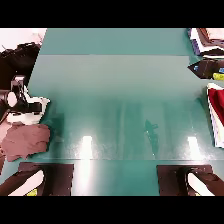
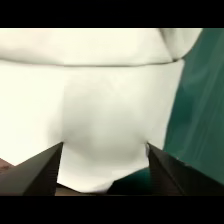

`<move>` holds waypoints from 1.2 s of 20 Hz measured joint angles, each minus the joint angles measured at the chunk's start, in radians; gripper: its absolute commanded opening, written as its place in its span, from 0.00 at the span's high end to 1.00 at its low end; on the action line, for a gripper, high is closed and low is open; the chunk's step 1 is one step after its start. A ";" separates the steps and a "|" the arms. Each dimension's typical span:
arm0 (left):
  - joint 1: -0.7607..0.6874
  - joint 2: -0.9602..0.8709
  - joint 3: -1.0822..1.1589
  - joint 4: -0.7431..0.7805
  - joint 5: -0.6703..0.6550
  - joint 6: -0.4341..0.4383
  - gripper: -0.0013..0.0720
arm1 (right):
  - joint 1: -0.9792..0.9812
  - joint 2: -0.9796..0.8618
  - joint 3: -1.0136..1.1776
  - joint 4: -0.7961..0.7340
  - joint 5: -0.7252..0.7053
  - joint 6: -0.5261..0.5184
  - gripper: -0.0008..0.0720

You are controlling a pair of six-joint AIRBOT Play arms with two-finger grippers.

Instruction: Fold the shirts.

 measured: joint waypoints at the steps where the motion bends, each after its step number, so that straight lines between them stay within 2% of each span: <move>1: 0.005 -0.001 -0.015 0.000 0.014 -0.007 0.35 | 0.000 -0.005 0.000 0.000 0.000 0.000 0.96; 2: 0.009 -0.001 -0.025 0.000 0.023 -0.011 0.76 | 0.000 -0.011 0.000 0.002 0.001 0.000 0.96; 3: 0.012 -0.001 -0.032 0.002 0.029 -0.014 0.94 | 0.000 -0.019 0.000 0.002 0.003 0.000 0.96; 9: 0.018 0.015 -0.011 0.003 -0.010 -0.025 0.95 | 0.000 -0.033 0.000 0.008 0.004 0.000 0.96; 15: -0.019 0.172 0.336 -0.058 -0.090 0.003 0.95 | 0.000 0.065 0.002 0.009 -0.130 0.000 0.96; 20: -0.253 0.231 0.692 -0.096 -0.143 0.029 0.95 | 0.000 0.135 0.002 0.009 -0.214 0.000 0.96; 24: -0.492 0.201 0.786 -0.098 -0.161 0.032 0.95 | 0.000 0.152 0.002 0.009 -0.235 0.000 0.96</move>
